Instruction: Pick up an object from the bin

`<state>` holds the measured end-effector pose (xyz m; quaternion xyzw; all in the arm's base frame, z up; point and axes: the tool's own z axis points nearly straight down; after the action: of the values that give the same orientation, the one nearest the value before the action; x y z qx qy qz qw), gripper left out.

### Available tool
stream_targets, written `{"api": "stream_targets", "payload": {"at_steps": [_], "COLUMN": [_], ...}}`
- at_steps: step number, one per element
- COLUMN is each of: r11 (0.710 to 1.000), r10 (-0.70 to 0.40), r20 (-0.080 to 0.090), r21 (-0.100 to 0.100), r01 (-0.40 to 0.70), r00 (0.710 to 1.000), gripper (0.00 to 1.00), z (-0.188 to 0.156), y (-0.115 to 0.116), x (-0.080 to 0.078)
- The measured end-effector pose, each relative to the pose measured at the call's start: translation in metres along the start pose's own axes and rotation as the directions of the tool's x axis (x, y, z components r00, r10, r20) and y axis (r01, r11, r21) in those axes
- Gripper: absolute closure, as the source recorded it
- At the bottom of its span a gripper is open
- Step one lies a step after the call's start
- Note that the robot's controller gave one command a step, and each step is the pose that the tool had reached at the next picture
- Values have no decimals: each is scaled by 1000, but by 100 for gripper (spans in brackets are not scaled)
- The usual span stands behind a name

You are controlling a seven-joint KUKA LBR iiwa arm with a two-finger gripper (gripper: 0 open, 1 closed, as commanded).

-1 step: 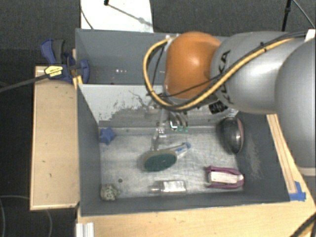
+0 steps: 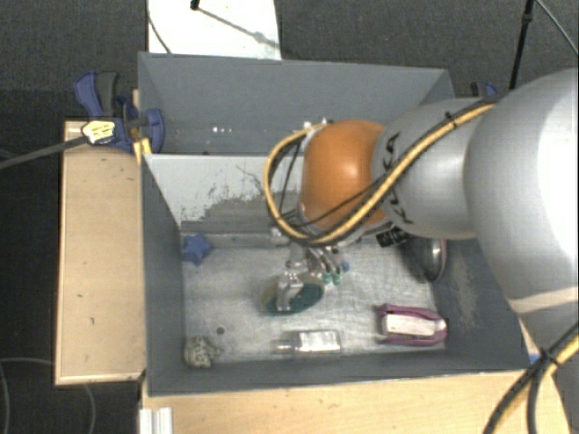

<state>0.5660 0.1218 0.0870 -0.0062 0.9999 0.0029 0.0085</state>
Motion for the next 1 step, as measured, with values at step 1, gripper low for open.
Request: {"api": "stream_targets", "payload": {"at_steps": [1], "r11": [1000], "r10": [2], "r20": [-19], "r21": [2], "r01": [-2], "r00": [1000], "gripper": [100], "z": [2], "y": [0], "x": [4]}}
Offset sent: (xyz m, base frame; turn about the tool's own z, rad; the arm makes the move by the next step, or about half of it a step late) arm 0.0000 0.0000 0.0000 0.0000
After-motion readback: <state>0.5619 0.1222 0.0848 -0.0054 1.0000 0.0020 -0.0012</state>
